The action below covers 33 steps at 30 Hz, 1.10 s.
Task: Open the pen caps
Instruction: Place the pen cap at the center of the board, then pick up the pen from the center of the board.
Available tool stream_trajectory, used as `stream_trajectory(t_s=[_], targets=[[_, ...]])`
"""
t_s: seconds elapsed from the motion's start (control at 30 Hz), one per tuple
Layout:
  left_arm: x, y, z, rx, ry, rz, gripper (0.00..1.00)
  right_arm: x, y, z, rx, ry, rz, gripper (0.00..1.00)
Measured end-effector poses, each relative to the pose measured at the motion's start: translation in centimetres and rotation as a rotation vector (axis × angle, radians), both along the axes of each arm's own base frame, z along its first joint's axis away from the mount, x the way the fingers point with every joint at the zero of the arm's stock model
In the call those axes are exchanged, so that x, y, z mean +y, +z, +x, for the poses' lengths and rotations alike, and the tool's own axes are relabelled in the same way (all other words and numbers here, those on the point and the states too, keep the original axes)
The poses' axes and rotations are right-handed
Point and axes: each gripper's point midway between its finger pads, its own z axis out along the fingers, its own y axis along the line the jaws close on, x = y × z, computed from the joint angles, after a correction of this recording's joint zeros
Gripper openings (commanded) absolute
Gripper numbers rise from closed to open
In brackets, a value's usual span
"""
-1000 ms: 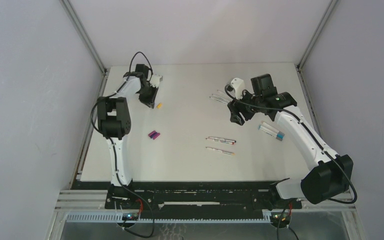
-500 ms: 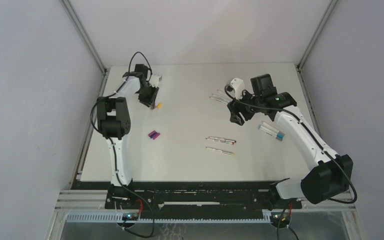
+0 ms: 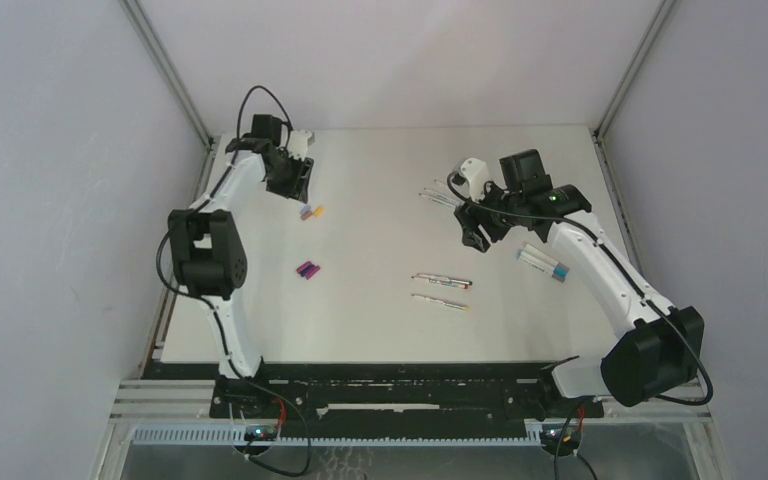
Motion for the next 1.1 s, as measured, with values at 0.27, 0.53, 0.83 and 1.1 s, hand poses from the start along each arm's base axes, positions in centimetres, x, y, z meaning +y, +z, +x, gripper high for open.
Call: stream_trajectory(t_s=[0.27, 0.53, 0.83, 1.1], targets=[[-0.1, 7.6, -3.3, -0.198, -0.01, -0.027, 0.73, -1.5, -0.9, 0.6, -0.021, -0.016, -0.067, 0.68], [0.3, 9.3, -8.3, -0.285, -0.017, -0.029, 0.89, -4.8, -4.9, 0.2, 0.07, -0.026, -0.174, 0.68], [-0.1, 12.0, -12.6, -0.407, -0.044, -0.069, 1.0, -8.6, -9.2, 0.6, 0.196, -0.045, -0.308, 0.67], [-0.2, 15.0, -15.2, -0.53, -0.064, -0.082, 1.0, -11.1, -12.2, 0.9, 0.273, -0.057, -0.409, 0.65]])
